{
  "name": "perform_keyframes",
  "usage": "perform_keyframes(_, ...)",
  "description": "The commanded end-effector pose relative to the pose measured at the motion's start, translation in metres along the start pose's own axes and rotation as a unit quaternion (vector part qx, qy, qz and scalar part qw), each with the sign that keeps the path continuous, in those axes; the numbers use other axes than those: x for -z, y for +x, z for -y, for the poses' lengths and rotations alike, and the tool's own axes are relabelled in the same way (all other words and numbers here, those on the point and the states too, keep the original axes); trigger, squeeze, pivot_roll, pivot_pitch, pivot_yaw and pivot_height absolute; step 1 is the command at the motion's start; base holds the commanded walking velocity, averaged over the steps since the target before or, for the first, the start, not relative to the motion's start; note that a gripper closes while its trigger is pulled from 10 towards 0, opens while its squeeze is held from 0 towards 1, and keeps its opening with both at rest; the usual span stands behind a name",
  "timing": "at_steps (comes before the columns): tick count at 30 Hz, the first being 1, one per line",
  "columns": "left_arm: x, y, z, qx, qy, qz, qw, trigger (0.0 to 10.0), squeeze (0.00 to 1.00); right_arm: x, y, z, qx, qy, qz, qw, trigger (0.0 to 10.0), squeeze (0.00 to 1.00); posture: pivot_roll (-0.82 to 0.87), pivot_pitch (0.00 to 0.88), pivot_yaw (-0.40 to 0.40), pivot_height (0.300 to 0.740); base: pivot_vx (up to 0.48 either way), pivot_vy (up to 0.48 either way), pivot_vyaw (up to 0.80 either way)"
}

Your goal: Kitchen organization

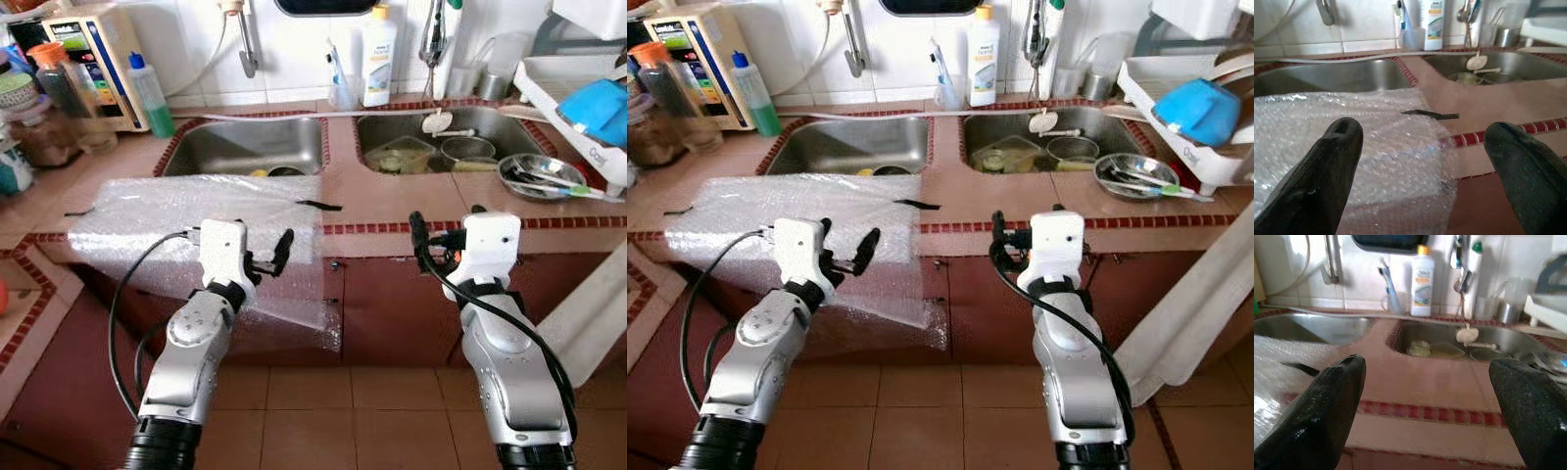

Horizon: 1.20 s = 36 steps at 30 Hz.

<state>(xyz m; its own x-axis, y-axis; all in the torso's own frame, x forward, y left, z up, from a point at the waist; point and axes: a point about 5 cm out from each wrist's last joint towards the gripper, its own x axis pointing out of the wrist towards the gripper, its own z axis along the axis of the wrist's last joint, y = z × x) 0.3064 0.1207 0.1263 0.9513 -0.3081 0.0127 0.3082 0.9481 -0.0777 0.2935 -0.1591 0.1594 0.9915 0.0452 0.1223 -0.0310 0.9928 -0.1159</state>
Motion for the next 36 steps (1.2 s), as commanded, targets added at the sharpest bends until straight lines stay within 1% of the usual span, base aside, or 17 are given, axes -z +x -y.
perform_keyframes(1, -0.005, 0.002, 0.004, 0.009, 0.002, 0.007, 1.0, 10.0, 0.0, -0.003, 0.0, 0.002, 0.007, 0.001, 0.008, 1.0, 10.0, 0.0, -0.03, 0.0, 0.124, 0.74, 0.0, -0.48, 0.0)
perform_keyframes(11, -0.005, 0.001, 0.003, 0.01, 0.004, 0.004, 1.0, 10.0, 0.0, -0.002, -0.001, 0.002, 0.011, 0.002, 0.005, 1.0, 10.0, 0.0, -0.04, 0.0, 0.133, 0.74, 0.0, -0.48, 0.0)
perform_keyframes(24, -0.003, 0.002, 0.007, 0.018, 0.0, 0.001, 1.0, 10.0, 0.0, 0.001, -0.004, 0.003, 0.014, 0.002, 0.0, 1.0, 10.0, 0.0, -0.04, 0.0, 0.13, 0.74, 0.0, -0.455, 0.0)
perform_keyframes(26, -0.003, 0.002, 0.007, 0.018, 0.0, 0.001, 1.0, 10.0, 0.0, 0.001, -0.003, 0.003, 0.013, 0.002, 0.0, 1.0, 10.0, 0.0, -0.04, 0.0, 0.13, 0.74, 0.0, -0.322, 0.0)
perform_keyframes(32, 0.0, 0.001, 0.007, 0.015, -0.007, -0.006, 1.0, 10.0, 0.0, 0.001, -0.004, 0.003, 0.012, 0.001, -0.001, 1.0, 10.0, 0.0, -0.04, 0.0, 0.127, 0.74, 0.0, 0.0, 0.0)
perform_keyframes(35, 0.005, -0.001, 0.006, 0.014, -0.009, -0.012, 1.0, 10.0, 0.0, 0.005, -0.004, 0.002, 0.01, -0.003, -0.006, 1.0, 10.0, 0.0, -0.04, 0.0, 0.127, 0.74, 0.0, 0.0, 0.0)
perform_keyframes(36, 0.01, -0.002, 0.006, 0.014, -0.009, -0.019, 1.0, 10.0, 0.0, 0.01, -0.006, 0.002, 0.008, -0.007, -0.014, 1.0, 10.0, 0.0, -0.04, 0.006, 0.122, 0.74, 0.0, 0.0, 0.0)
